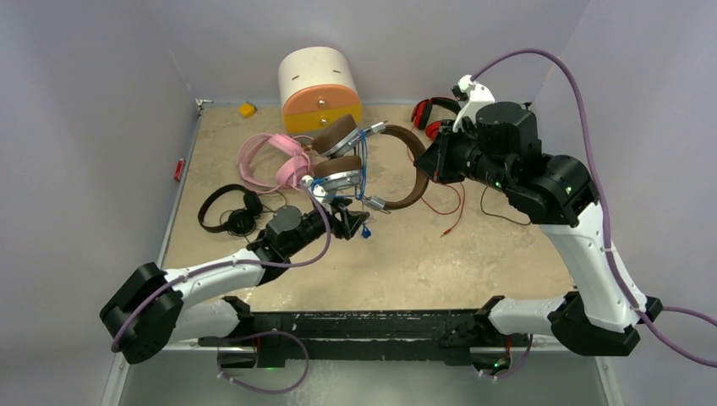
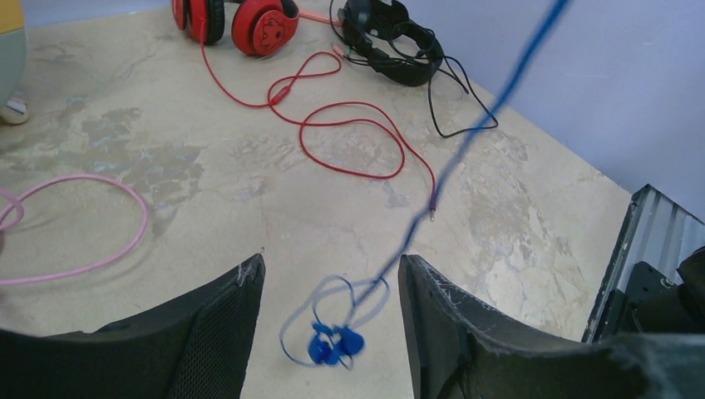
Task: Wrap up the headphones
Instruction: Wrap the headphones cable around the headphones.
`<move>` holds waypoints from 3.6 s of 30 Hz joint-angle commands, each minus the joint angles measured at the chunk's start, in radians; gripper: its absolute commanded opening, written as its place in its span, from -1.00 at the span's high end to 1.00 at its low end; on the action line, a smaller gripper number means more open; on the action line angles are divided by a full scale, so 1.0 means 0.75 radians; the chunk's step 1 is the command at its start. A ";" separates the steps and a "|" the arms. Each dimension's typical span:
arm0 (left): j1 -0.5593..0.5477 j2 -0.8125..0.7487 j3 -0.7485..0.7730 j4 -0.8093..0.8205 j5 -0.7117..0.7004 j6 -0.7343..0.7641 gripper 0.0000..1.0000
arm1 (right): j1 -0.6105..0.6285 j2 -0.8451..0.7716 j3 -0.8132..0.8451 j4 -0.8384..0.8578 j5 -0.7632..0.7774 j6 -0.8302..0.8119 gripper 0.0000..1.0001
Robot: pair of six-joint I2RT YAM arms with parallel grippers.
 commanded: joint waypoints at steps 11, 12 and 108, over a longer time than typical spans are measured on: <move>0.008 0.177 0.086 0.086 0.196 -0.028 1.00 | 0.003 -0.045 0.112 0.025 0.274 0.065 1.00; 0.008 0.167 0.068 0.087 0.201 -0.042 1.00 | 0.003 -0.042 0.113 0.007 0.353 0.061 1.00; 0.103 -0.752 -0.271 -0.302 0.147 -0.076 -0.13 | 0.186 -0.098 -0.223 -0.156 0.070 -0.091 1.00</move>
